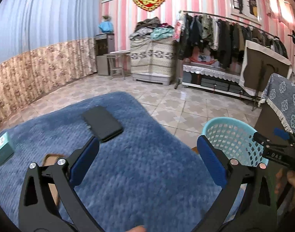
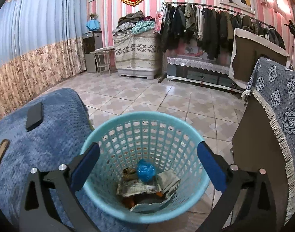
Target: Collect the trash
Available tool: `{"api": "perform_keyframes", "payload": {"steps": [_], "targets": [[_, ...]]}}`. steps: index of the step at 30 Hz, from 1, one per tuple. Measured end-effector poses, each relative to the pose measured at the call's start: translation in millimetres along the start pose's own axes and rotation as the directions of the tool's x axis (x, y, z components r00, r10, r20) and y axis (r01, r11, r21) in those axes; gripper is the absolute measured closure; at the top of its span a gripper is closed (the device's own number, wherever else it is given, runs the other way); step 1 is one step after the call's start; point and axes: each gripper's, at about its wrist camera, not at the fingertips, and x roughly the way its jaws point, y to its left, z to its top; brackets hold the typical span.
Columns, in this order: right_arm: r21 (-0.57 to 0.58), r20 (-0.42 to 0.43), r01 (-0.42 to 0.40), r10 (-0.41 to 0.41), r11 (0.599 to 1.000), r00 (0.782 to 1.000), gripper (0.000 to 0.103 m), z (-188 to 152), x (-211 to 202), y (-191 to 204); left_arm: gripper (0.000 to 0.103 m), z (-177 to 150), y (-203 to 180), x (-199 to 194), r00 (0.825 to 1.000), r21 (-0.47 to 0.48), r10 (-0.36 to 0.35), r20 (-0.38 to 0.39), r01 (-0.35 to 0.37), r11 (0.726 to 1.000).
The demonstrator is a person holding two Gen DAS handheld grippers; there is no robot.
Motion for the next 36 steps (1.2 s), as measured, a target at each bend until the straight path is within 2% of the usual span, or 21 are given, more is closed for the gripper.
{"api": "perform_keyframes", "payload": {"steps": [8,19,30,36], "targets": [[-0.035,0.004,-0.097,0.097,0.995,0.995,0.005,-19.3,-31.6,41.1,0.005,-24.5,26.9,-47.3,0.997,-0.024,0.078,-0.016,-0.079,0.997],[-0.122,0.067,-0.212,0.222,0.969,0.973,0.004,-35.0,-83.4,97.8,0.005,-48.8,71.0,-104.6,0.988,-0.137,0.152,0.035,-0.146,0.98],[-0.167,0.073,-0.232,0.247,0.958,0.966,0.005,-59.2,-106.0,119.5,0.005,-66.1,82.2,-123.1,0.989,-0.171,0.133,0.061,-0.121,0.978],[-0.162,0.133,-0.231,0.254,0.959,0.958,0.004,-61.8,-119.8,124.6,0.005,-79.3,86.9,-132.3,0.988,-0.17,0.133,0.076,-0.118,0.978]]}}
